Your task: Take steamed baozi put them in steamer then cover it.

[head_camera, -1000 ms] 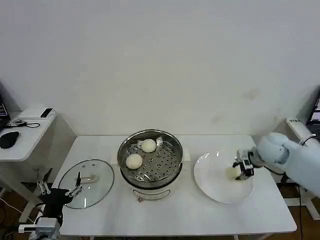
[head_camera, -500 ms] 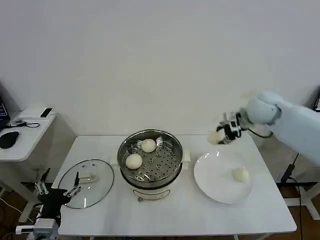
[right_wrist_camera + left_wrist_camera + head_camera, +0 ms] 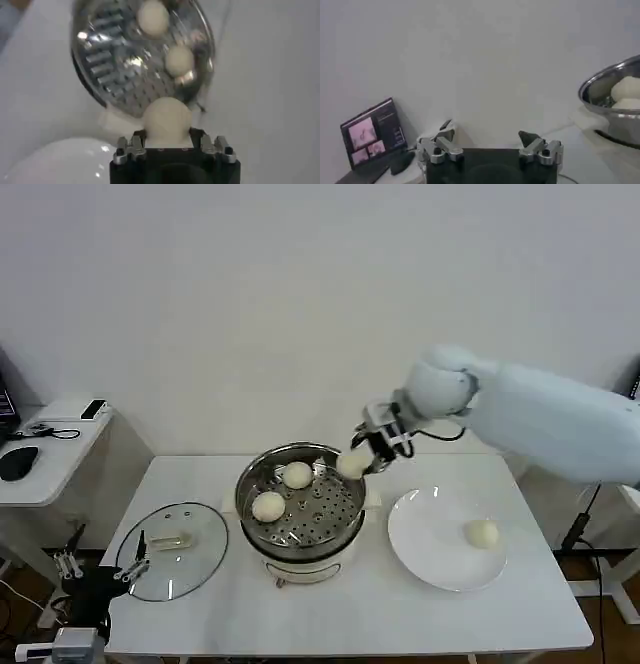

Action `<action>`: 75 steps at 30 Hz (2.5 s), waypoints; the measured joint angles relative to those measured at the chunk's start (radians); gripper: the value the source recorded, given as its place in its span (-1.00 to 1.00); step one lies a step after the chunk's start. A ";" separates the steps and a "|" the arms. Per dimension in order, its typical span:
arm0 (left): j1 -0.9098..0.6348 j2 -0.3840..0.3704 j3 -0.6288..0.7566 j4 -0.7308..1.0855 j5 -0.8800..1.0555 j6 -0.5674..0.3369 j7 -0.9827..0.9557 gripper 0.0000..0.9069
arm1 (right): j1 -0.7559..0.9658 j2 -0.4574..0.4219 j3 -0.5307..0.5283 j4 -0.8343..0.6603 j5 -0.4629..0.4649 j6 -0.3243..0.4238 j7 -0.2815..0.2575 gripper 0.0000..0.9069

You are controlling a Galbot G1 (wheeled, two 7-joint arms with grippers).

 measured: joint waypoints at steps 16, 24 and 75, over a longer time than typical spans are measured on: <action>0.025 -0.038 -0.037 -0.009 0.001 -0.006 -0.004 1.00 | -0.042 0.179 -0.089 -0.042 -0.125 0.155 0.003 0.33; 0.036 -0.042 -0.046 0.006 0.000 -0.020 -0.008 1.00 | -0.077 0.240 -0.110 -0.075 -0.209 0.236 0.004 0.33; 0.002 -0.004 -0.020 0.031 -0.003 -0.017 -0.004 1.00 | 0.011 0.103 -0.060 -0.047 -0.224 0.222 0.027 1.00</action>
